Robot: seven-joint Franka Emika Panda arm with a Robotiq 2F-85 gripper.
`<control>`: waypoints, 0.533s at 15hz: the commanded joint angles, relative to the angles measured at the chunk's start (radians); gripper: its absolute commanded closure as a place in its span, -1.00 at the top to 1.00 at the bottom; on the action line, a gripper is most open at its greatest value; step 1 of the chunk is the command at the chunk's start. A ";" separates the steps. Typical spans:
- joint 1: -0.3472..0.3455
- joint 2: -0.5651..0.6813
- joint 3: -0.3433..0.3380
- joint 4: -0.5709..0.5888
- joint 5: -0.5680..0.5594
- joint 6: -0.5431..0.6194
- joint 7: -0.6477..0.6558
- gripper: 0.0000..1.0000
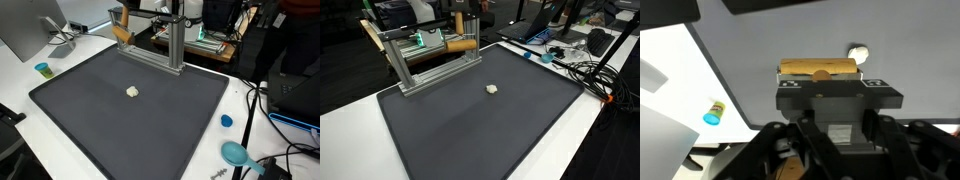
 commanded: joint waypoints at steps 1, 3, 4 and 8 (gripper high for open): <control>-0.003 0.175 0.040 0.216 -0.063 -0.031 0.051 -0.57; 0.018 0.118 0.012 0.136 -0.042 -0.006 0.035 -0.07; 0.022 0.148 0.013 0.167 -0.043 -0.008 0.035 -0.07; 0.025 0.184 0.012 0.197 -0.047 -0.012 0.035 -0.07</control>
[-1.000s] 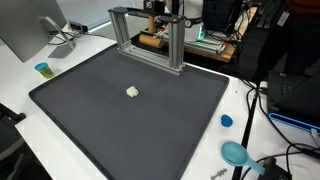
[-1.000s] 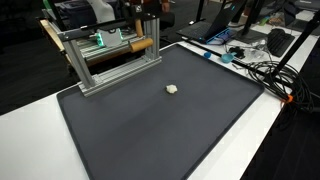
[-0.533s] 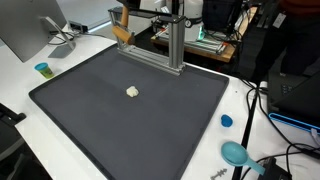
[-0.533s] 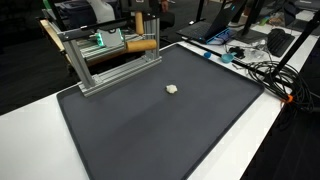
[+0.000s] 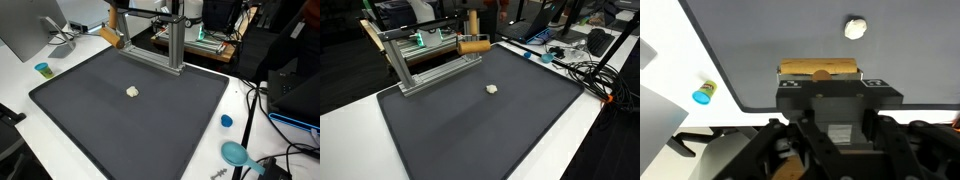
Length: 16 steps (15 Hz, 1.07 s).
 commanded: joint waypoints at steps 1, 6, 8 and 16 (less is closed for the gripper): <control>0.028 0.001 -0.026 0.002 -0.012 -0.004 0.008 -0.57; 0.117 0.095 -0.002 0.046 0.086 -0.036 0.032 -0.57; 0.145 0.155 0.006 0.064 0.107 -0.016 0.067 -0.57; 0.173 0.305 -0.044 0.041 0.104 0.043 0.057 -0.07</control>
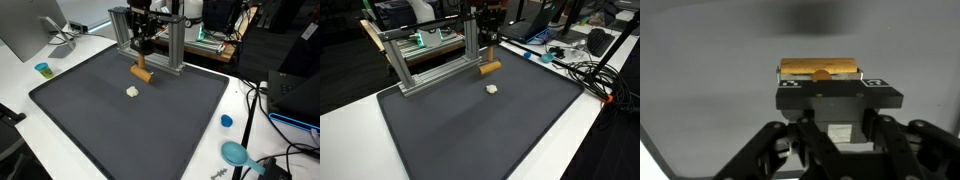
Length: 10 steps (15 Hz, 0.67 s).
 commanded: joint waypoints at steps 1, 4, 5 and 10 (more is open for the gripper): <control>0.020 0.015 -0.025 0.002 0.004 0.007 -0.004 -0.07; 0.021 0.021 -0.026 0.005 0.006 0.010 -0.005 -0.07; 0.022 0.021 -0.026 0.008 0.007 0.010 -0.005 -0.07; 0.016 0.078 -0.042 0.053 0.028 0.017 0.013 -0.57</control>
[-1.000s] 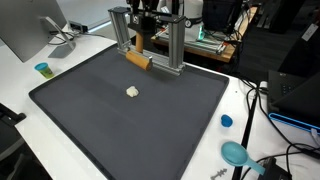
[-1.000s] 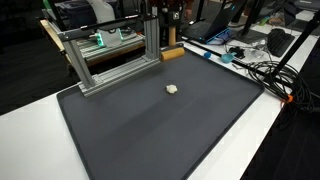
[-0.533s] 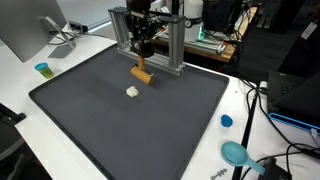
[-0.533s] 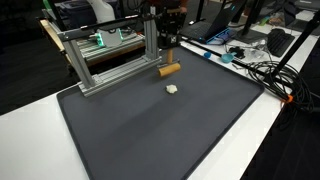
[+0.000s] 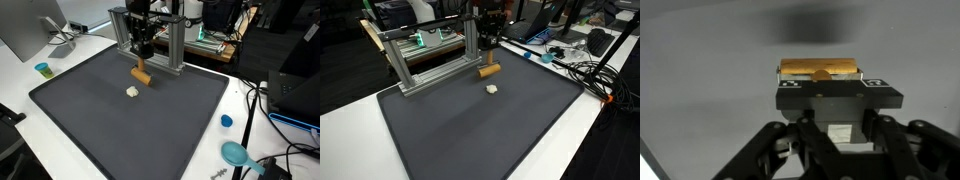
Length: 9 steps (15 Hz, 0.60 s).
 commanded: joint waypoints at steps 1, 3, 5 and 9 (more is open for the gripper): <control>0.007 0.050 -0.034 0.049 0.033 0.007 -0.007 -0.57; 0.001 0.071 -0.051 0.070 0.061 0.009 -0.018 -0.57; 0.000 0.088 -0.064 0.096 0.094 0.002 -0.023 -0.57; 0.011 0.125 -0.077 0.164 0.078 -0.010 0.010 -0.57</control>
